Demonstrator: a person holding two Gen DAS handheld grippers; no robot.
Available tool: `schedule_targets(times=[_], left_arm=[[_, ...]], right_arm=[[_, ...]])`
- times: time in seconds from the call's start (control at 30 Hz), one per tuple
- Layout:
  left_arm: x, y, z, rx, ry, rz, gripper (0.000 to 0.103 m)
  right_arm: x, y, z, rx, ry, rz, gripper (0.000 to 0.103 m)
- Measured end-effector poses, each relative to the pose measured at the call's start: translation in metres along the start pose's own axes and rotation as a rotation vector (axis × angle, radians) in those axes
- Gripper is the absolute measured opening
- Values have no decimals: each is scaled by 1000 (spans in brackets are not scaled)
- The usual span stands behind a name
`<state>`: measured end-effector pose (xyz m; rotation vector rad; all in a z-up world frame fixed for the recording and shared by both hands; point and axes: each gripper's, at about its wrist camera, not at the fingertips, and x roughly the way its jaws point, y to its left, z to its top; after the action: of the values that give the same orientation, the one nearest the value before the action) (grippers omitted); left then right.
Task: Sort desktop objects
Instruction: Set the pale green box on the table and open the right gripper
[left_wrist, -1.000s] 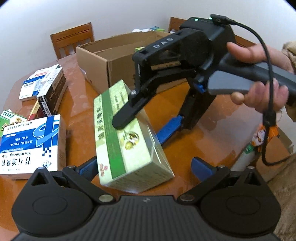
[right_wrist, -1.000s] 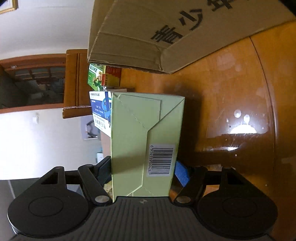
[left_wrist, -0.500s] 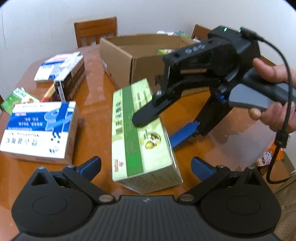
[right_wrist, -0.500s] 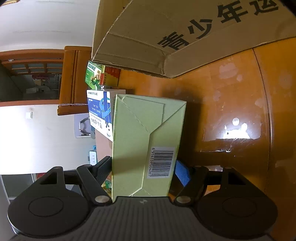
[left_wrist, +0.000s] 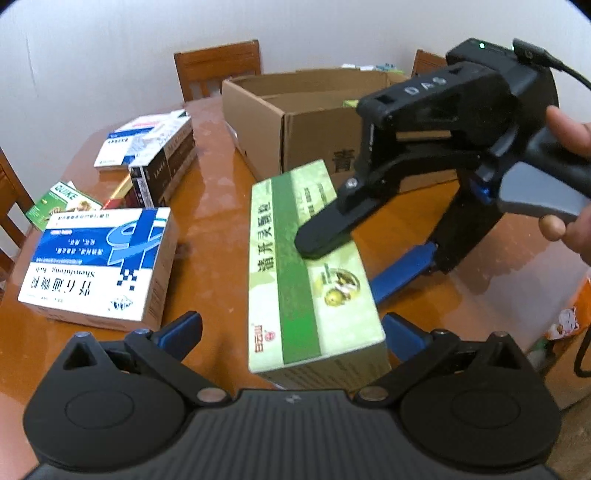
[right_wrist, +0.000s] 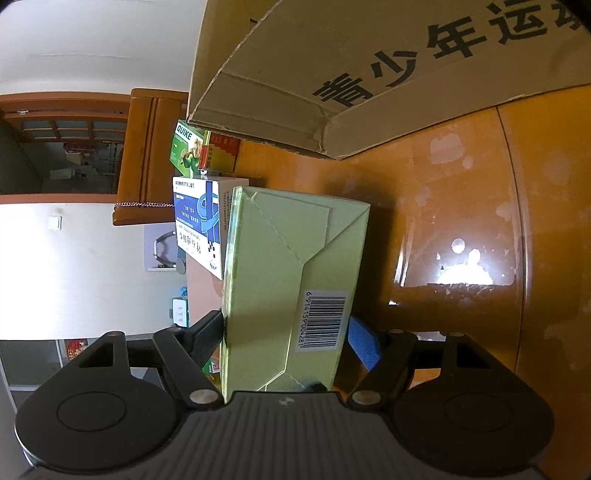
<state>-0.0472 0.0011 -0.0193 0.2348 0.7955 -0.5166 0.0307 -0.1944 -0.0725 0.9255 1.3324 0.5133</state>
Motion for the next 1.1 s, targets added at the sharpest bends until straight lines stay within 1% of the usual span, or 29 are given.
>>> schedule_targets(times=[0.1,0.27,0.37,0.5,0.63,0.7,0.8,0.87,0.97,1.03,1.1], left_arm=[[3,2,3,-26,8,-17,103],[8,-4,4,-14,12,2,103],[9,-6,6,-15,8,-3,103],[10,-5,8,-32,10,-11,103],[11,-3,9,-44,10,-23,103],[12,-3,9,-43,9,-27,103],[11,-1,9,-37,6,-39,103],[11,0,9,-30,8,-51,103],[9,3,10,-3,11,-71,103],[9,6,12,35,5,-99,103],[8,11,12,84,-12,-135,103]], right_arm=[[-2,2,1,-15,-11,-15,79],[-12,3,3,-33,-40,-30,79],[-23,11,4,-81,-50,-74,79],[-43,41,4,-237,-59,-178,79],[-58,82,5,-421,-58,-284,79],[-56,100,7,-469,-34,-349,83],[-42,114,12,-466,10,-487,83],[-32,119,15,-432,42,-553,83],[-16,124,16,-383,99,-597,83],[-6,124,15,-331,99,-630,88],[4,123,14,-274,90,-664,89]])
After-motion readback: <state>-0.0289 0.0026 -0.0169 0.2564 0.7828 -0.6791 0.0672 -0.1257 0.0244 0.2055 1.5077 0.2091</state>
